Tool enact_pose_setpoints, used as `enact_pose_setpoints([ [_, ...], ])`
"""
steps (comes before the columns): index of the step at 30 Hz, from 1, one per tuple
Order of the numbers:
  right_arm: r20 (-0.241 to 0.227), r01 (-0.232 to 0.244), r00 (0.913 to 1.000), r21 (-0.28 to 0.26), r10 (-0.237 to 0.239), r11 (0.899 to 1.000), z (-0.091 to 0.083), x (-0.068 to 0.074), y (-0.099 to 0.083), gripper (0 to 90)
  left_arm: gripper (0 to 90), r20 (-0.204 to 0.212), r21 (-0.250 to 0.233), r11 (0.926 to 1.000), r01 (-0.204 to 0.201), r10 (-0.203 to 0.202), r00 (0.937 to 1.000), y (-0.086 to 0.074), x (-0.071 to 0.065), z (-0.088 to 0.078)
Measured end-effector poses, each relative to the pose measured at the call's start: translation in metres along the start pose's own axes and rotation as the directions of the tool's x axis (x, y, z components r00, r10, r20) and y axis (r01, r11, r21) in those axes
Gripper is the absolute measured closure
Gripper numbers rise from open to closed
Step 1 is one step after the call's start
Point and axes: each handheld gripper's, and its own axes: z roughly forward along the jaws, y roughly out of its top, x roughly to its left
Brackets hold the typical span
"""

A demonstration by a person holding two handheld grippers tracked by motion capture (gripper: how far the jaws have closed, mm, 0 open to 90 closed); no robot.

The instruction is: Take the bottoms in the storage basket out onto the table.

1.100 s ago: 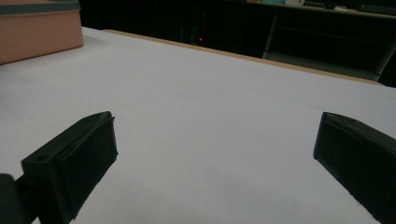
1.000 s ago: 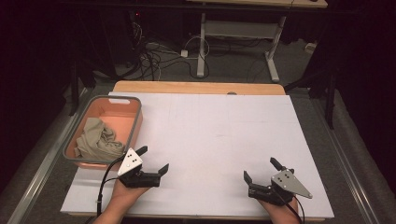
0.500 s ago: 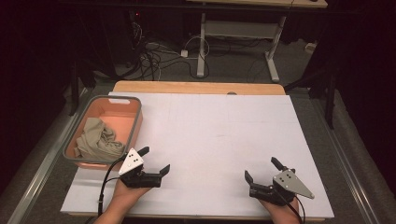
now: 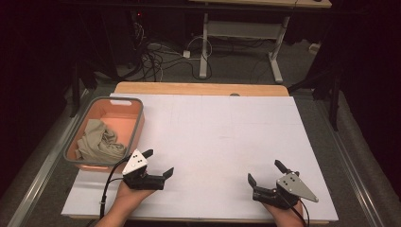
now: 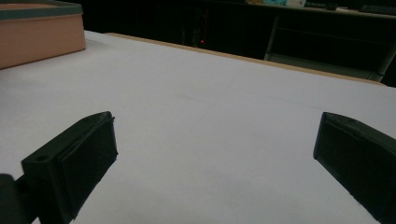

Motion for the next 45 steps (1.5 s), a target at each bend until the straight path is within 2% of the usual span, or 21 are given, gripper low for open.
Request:
enact_pose_setpoints([
  [7,-0.002,0.007,1.0,-0.003,-0.007,1.0,-0.001,0.002,0.001,0.4,0.0,0.0,0.007,0.9993,-0.037,0.037,0.9993,0.003,-0.01,-0.001],
  [17,-0.004,0.013,0.9999,-0.002,-0.013,1.0,-0.001,0.003,0.002,0.4,0.0,0.024,0.006,0.9999,-0.014,0.014,0.9996,0.017,-0.02,-0.008],
  [24,-0.007,0.019,0.9998,-0.001,-0.019,1.0,-0.001,0.004,0.002,0.4,0.0,0.043,-0.015,0.9997,-0.018,0.018,0.9989,0.028,-0.026,-0.015],
  [27,-0.007,0.021,0.9998,0.0,-0.021,1.0,-0.001,0.004,0.003,0.5,0.0,0.051,-0.016,0.9999,0.001,-0.001,0.9987,0.034,-0.024,-0.018],
  [31,-0.009,0.021,0.9997,-0.003,-0.021,1.0,-0.001,0.004,0.003,0.4,0.0,0.039,-0.041,0.9992,0.004,-0.003,0.9993,0.044,-0.02,-0.024],
  [34,-0.011,0.021,0.9997,-0.002,-0.021,1.0,-0.001,0.006,0.003,0.5,0.0,0.017,-0.052,0.9986,-0.011,0.012,0.9998,0.05,-0.015,-0.028],
  [41,-0.013,0.022,0.9997,0.0,-0.022,1.0,-0.001,0.006,0.003,0.5,0.0,-0.031,-0.068,0.9976,0.01,-0.012,0.9994,0.064,0.002,-0.036],
  [45,-0.012,0.023,0.9997,0.002,-0.022,1.0,-0.001,0.006,0.003,0.5,0.0,-0.066,-0.088,0.9961,-0.002,-0.004,0.9978,0.07,0.014,-0.041],
])
